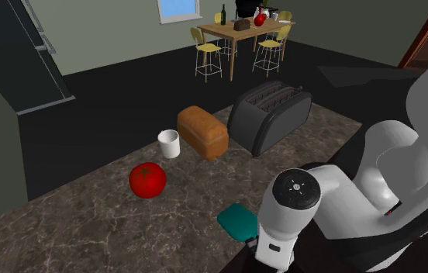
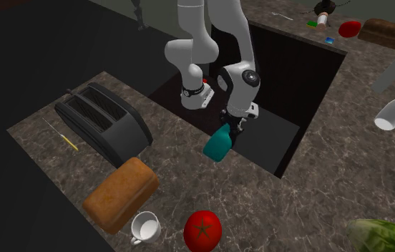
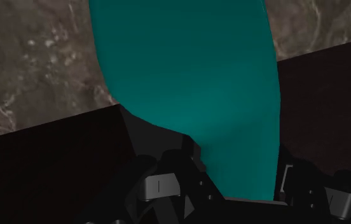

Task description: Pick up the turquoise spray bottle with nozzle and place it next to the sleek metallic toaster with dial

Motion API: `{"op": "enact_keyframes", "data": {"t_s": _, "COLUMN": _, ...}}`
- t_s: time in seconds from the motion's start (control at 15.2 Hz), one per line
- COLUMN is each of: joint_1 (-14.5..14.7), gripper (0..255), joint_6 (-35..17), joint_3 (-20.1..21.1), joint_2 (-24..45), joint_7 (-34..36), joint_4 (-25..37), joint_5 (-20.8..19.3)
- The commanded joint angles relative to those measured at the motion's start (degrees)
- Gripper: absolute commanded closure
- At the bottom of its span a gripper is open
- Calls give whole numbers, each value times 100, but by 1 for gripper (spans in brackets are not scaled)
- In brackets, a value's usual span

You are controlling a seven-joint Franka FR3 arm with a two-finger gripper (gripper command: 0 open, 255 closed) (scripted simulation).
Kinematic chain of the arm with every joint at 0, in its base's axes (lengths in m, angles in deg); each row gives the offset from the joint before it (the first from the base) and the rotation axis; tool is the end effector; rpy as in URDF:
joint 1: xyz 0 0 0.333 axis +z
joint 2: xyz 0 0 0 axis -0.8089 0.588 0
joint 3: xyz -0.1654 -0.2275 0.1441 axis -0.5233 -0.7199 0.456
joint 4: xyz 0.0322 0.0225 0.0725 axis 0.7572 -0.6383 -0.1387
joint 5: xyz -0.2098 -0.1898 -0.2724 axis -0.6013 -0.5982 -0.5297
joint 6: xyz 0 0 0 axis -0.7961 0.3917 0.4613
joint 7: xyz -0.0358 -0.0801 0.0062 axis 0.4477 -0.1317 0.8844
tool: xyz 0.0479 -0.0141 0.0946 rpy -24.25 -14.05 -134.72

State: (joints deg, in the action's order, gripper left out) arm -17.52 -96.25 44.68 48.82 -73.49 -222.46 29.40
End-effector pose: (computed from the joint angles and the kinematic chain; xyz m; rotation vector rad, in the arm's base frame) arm 0.1248 0.3282 0.2474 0.4780 3.0349 -0.1816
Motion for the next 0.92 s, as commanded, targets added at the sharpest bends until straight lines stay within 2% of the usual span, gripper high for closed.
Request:
{"op": "enact_keyframes", "data": {"t_s": 0.0, "joint_1": 115, "gripper": 255, "joint_6": 267, "joint_3": -90, "joint_2": -258, "joint_7": -150, "joint_4": 26, "joint_5": 181}}
{"op": "enact_keyframes", "data": {"t_s": 0.4, "joint_1": 320, "gripper": 255, "joint_6": 950, "joint_3": -306, "joint_2": -846, "joint_7": -392, "joint_4": 149, "joint_5": 426}}
{"op": "enact_keyframes", "data": {"t_s": 0.86, "joint_1": 455, "gripper": 255, "joint_6": 1709, "joint_3": -527, "joint_2": -1408, "joint_7": -560, "joint_4": 363, "joint_5": 530}}
